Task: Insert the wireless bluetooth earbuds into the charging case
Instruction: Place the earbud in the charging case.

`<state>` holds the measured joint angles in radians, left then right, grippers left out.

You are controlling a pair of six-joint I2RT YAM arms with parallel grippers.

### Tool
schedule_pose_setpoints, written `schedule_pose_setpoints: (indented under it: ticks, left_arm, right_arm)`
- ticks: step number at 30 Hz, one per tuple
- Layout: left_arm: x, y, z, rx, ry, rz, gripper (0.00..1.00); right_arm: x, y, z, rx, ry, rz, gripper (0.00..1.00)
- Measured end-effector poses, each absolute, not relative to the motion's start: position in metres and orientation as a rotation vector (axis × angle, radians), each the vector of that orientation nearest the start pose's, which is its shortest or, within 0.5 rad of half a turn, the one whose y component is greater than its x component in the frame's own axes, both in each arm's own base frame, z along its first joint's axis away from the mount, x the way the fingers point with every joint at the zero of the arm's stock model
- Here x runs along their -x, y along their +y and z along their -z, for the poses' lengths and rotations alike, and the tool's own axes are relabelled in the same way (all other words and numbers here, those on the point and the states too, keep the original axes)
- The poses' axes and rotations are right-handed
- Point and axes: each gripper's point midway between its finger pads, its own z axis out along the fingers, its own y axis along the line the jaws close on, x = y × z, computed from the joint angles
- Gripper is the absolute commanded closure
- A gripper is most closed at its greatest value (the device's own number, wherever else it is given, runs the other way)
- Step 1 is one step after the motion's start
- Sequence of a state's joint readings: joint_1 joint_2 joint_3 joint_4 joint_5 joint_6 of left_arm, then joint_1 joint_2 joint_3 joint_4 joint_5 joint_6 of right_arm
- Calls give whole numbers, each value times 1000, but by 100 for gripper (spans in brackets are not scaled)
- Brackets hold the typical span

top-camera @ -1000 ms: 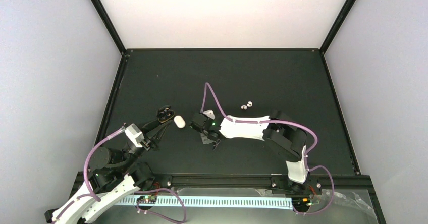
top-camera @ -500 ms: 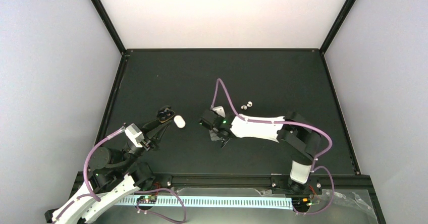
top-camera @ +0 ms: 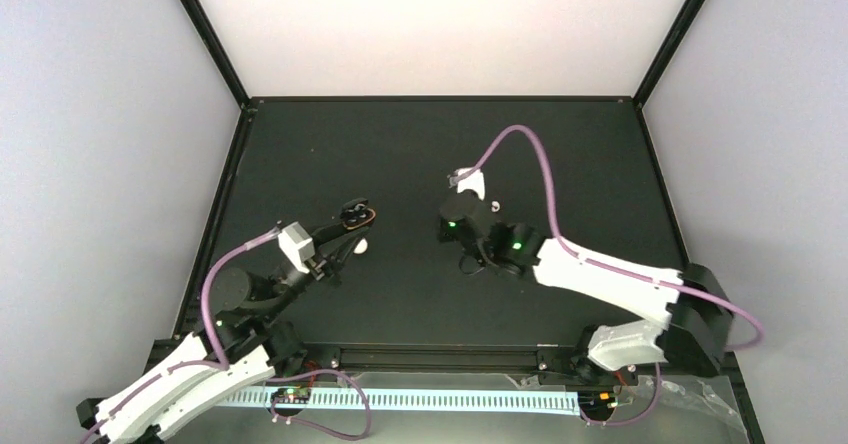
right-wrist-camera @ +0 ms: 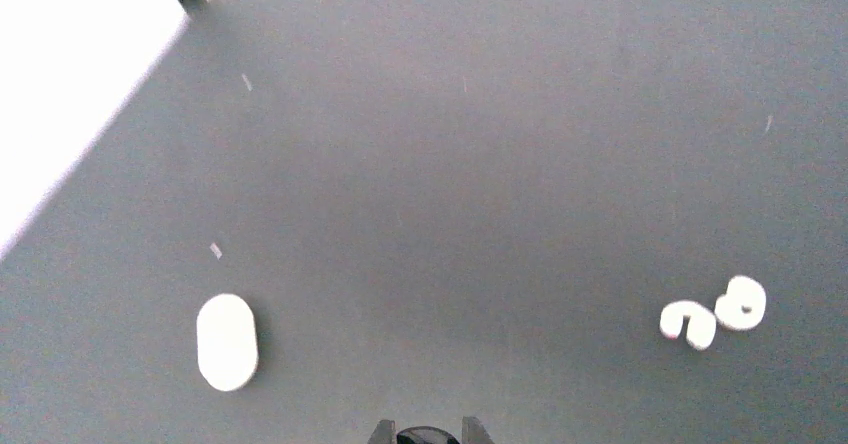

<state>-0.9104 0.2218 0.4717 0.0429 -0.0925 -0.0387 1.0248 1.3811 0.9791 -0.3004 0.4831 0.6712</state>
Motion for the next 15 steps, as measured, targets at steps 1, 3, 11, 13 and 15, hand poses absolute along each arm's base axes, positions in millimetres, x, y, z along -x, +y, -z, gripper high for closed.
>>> schedule_pose_setpoints:
  ticks: [1, 3, 11, 13, 15]
  left_arm:
    - [-151, -170, -361, -480, 1230, 759, 98]
    - [-157, -178, -360, -481, 1236, 765, 98]
    - [-178, -214, -368, -479, 1187, 809, 98]
    - [-184, -226, -366, -494, 1182, 820, 98]
    - [-188, -239, -363, -515, 1174, 836, 98]
  right_arm:
    - [-273, 289, -207, 128, 2143, -434, 99]
    - [-273, 281, -245, 118, 2034, -485, 99]
    - [-243, 225, -378, 106, 1634, -632, 99]
    - [-234, 212, -398, 112, 1564, -642, 99]
    - [-227, 204, -414, 128, 1508, -650, 99]
